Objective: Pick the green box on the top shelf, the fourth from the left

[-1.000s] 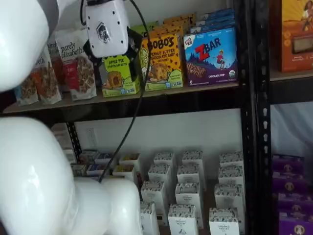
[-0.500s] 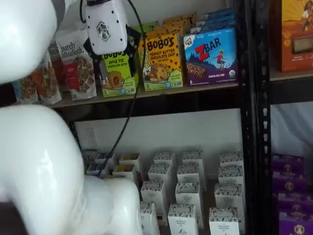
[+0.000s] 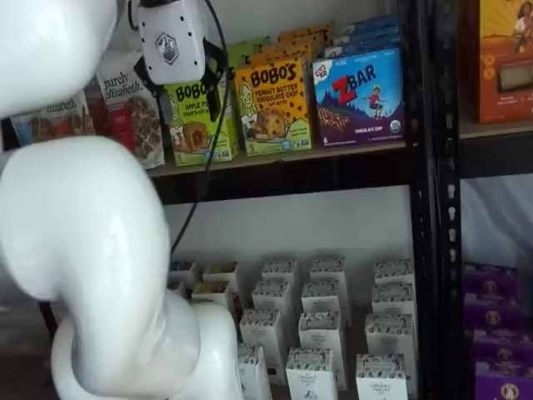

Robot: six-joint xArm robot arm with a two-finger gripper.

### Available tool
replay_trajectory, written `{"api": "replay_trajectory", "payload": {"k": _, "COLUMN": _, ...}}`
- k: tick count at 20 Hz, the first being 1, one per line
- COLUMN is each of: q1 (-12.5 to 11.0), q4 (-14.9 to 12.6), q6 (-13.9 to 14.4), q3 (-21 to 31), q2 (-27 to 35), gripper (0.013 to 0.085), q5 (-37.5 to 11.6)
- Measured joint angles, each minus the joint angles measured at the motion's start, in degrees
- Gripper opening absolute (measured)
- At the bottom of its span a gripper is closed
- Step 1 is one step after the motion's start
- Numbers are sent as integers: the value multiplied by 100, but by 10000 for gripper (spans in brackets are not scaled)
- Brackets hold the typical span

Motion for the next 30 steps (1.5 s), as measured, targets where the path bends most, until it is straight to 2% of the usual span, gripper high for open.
{"api": "replay_trajectory", "payload": {"k": 4, "q1": 398, "q4": -158, "q6": 352, "q3": -195, "q2": 294, "gripper": 850, "q5": -203}}
{"api": "replay_trajectory", "payload": {"k": 8, "q1": 696, "q4": -363, "q6": 613, "q3": -294, "q2": 489, "gripper": 850, "q5": -452}}
{"api": "replay_trajectory", "payload": {"k": 14, "q1": 913, "q4": -470, "q6": 809, "q3": -305, "q2": 729, "gripper": 850, "q5": -1034}}
{"api": "replay_trajectory", "payload": {"k": 16, "q1": 996, "q4": -584, "q6": 886, "q3": -326, "q2": 840, "gripper": 850, "q5": -1262}}
{"api": "replay_trajectory", "payload": {"k": 23, "q1": 1041, "q4": -832, "q6": 952, "q3": -655, "q2": 1328, "gripper": 850, "q5": -1698}}
{"api": "replay_trajectory", "payload": {"k": 27, "q1": 920, "q4": -778, "q6": 833, "q3": -886, "q2": 1611, "gripper": 850, "q5": -1846}}
{"api": "replay_trajectory", "payload": {"k": 30, "q1": 788, "q4": -610, "q6": 682, "q3": -990, "q2": 1761, "gripper": 850, "q5": -1976}}
